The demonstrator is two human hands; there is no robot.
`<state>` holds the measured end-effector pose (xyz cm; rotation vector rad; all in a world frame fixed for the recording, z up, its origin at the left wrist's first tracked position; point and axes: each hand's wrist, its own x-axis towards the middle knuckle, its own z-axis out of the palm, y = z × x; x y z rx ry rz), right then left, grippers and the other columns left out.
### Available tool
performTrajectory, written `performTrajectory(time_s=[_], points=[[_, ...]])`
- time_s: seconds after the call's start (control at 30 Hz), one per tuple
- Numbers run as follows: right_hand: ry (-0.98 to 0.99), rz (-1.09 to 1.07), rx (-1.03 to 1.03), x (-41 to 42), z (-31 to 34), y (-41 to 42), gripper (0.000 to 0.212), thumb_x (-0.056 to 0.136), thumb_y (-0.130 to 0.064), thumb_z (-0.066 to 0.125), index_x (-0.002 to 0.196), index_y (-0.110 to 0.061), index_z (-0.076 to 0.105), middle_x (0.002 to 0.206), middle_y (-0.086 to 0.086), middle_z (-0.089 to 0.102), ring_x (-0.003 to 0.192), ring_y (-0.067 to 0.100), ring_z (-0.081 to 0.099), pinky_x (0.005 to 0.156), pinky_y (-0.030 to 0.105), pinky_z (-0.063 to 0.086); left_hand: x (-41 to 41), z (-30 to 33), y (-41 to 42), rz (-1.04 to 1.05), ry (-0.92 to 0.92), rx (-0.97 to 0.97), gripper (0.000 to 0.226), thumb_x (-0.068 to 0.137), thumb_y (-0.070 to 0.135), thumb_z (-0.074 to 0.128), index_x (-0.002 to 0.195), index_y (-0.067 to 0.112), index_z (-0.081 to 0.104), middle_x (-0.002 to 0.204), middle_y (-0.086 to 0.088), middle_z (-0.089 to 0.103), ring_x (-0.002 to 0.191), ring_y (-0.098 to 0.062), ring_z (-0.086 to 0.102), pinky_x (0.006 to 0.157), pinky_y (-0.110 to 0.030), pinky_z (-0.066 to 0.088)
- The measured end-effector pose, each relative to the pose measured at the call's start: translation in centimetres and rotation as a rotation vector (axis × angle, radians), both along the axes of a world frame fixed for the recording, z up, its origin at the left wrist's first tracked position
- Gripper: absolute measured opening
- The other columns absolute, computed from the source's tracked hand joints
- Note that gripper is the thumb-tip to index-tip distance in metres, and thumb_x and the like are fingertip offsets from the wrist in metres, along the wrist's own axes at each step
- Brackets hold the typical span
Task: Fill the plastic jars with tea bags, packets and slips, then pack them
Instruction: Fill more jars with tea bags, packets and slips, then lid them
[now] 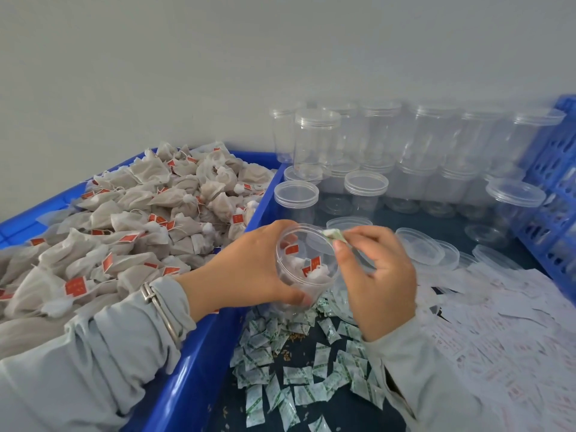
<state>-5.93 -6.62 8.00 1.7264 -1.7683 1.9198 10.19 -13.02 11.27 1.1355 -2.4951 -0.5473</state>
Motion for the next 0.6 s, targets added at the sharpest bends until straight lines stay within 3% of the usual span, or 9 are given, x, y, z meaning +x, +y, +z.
performTrajectory(time_s=[0.07, 0.17, 0.3, 0.37, 0.43, 0.53, 0.6], points=[[0.037, 0.085, 0.086, 0.5, 0.2, -0.2, 0.028, 0.085, -0.026, 0.057, 0.103, -0.012, 0.073, 0.098, -0.008, 0.058, 0.098, 0.012, 0.054, 0.090, 0.013, 0.038, 0.0, 0.0, 0.0, -0.007, 0.002, -0.011, 0.093, 0.045, 0.067, 0.069, 0.128, 0.044, 0.035, 0.104, 0.042, 0.042, 0.100, 0.020, 0.044, 0.082, -0.007, 0.035], [0.065, 0.126, 0.131, 0.3, -0.1, 0.4, 0.034, 0.086, -0.028, 0.053, 0.114, -0.016, 0.068, 0.104, -0.010, 0.056, 0.103, 0.005, 0.050, 0.092, 0.006, 0.033, 0.1, 0.0, 0.0, -0.005, 0.015, -0.007, 0.095, 0.045, 0.069, 0.071, 0.129, 0.043, 0.035, 0.103, 0.041, 0.042, 0.100, 0.025, 0.040, 0.079, -0.004, 0.033], [0.035, 0.050, 0.162, -2.6, -0.8, 2.0, 0.021, 0.094, -0.021, 0.055, 0.113, -0.024, 0.062, 0.104, -0.013, 0.055, 0.098, -0.008, 0.049, 0.088, 0.001, 0.034, 0.1, 0.1, 0.0, 0.015, 0.034, 0.000, 0.094, 0.047, 0.069, 0.075, 0.129, 0.042, 0.037, 0.107, 0.034, 0.047, 0.102, 0.015, 0.047, 0.081, -0.003, 0.031], [-0.031, 0.013, 0.229, -4.9, -1.0, 2.9, 0.022, 0.091, -0.014, 0.057, 0.108, -0.027, 0.062, 0.104, -0.012, 0.058, 0.097, -0.002, 0.052, 0.089, 0.011, 0.039, 0.1, 0.1, 0.2, 0.015, 0.037, -0.030, 0.094, 0.048, 0.068, 0.075, 0.130, 0.041, 0.037, 0.108, 0.033, 0.046, 0.105, 0.011, 0.047, 0.081, -0.003, 0.031], [-0.056, -0.026, 0.337, -7.2, -1.3, 4.0, 0.020, 0.092, -0.013, 0.056, 0.104, -0.028, 0.062, 0.102, -0.010, 0.059, 0.095, 0.008, 0.056, 0.085, 0.020, 0.044, -0.2, 0.2, 0.5, 0.004, 0.026, -0.052, 0.096, 0.049, 0.067, 0.075, 0.131, 0.041, 0.035, 0.111, 0.032, 0.046, 0.108, 0.008, 0.047, 0.083, -0.007, 0.033], [0.008, -0.101, 0.524, -10.0, -2.2, 5.4, 0.017, 0.090, -0.013, 0.060, 0.099, -0.026, 0.068, 0.090, -0.015, 0.061, 0.084, 0.000, 0.056, 0.067, 0.005, 0.037, -0.7, 0.5, 1.0, -0.002, 0.030, -0.038, 0.106, 0.045, 0.072, 0.074, 0.136, 0.035, 0.033, 0.122, 0.025, 0.048, 0.113, 0.004, 0.048, 0.089, -0.014, 0.036], [0.062, -0.165, 0.622, -11.0, -3.1, 6.1, 0.013, 0.087, -0.014, 0.065, 0.092, -0.024, 0.072, 0.083, -0.015, 0.062, 0.077, -0.005, 0.054, 0.061, 0.005, 0.033, -1.0, 0.8, 1.3, 0.001, 0.083, -0.005, 0.110, 0.040, 0.078, 0.070, 0.136, 0.035, 0.035, 0.120, 0.026, 0.050, 0.110, 0.005, 0.049, 0.086, -0.009, 0.034]])
